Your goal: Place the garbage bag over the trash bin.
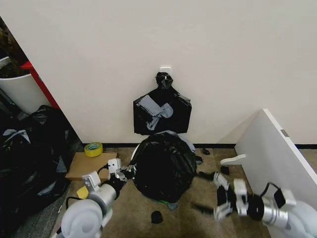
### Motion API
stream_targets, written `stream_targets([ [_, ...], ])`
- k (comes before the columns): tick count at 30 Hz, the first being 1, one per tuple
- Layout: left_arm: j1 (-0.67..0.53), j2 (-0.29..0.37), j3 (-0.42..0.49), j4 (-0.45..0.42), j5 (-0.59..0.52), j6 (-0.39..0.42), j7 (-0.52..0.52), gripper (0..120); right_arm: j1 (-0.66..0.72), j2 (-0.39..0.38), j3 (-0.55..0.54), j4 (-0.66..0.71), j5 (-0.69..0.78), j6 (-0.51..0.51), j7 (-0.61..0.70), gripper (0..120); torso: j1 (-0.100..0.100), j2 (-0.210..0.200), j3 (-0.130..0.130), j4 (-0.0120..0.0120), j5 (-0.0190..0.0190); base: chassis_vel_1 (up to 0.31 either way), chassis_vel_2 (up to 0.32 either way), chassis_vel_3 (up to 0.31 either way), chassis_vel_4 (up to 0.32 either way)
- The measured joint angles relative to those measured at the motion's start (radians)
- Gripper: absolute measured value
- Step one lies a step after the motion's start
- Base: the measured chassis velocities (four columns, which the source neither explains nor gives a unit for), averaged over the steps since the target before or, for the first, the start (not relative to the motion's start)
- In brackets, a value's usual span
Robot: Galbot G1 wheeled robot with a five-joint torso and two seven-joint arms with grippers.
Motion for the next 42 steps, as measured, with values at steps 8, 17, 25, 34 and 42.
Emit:
stream_targets([
  [8, 0.008, 0.028, 0.013, -0.006, 0.054, -0.037, 0.104, 5, 0.021, -0.019, 0.006, -0.071, 0.187, -0.086, 0.081, 100, 0.000, 0.000, 0.000, -0.0003, 0.0002, 0.000, 0.000, 0.000, 0.000],
  [17, 0.008, 0.037, 0.022, -0.010, 0.069, -0.042, 0.129, 5, 0.031, -0.017, 0.005, -0.098, 0.289, -0.137, 0.077, 99, 0.000, 0.000, 0.000, -0.0001, 0.0001, 0.000, 0.000, 0.000, 0.000],
  [25, 0.004, 0.044, 0.024, -0.018, 0.066, -0.043, 0.128, 5, 0.035, -0.019, -0.008, -0.132, 0.339, -0.156, 0.054, 73, 0.000, 0.000, 0.000, -0.0001, 0.0000, 0.000, 0.000, 0.000, 0.000],
  [34, -0.002, 0.060, 0.031, -0.024, 0.074, -0.035, 0.131, 5, 0.045, -0.019, -0.021, -0.150, 0.319, -0.159, 0.034, 39, 0.000, 0.000, 0.000, -0.0001, -0.0001, 0.000, 0.000, 0.000, 0.000],
  [42, -0.018, 0.059, 0.034, -0.017, 0.075, -0.028, 0.126, 5, 0.065, -0.018, -0.045, -0.148, 0.309, -0.161, 0.034, 11, 0.000, 0.000, 0.000, -0.0001, -0.0001, 0.000, 0.000, 0.000, 0.000],
])
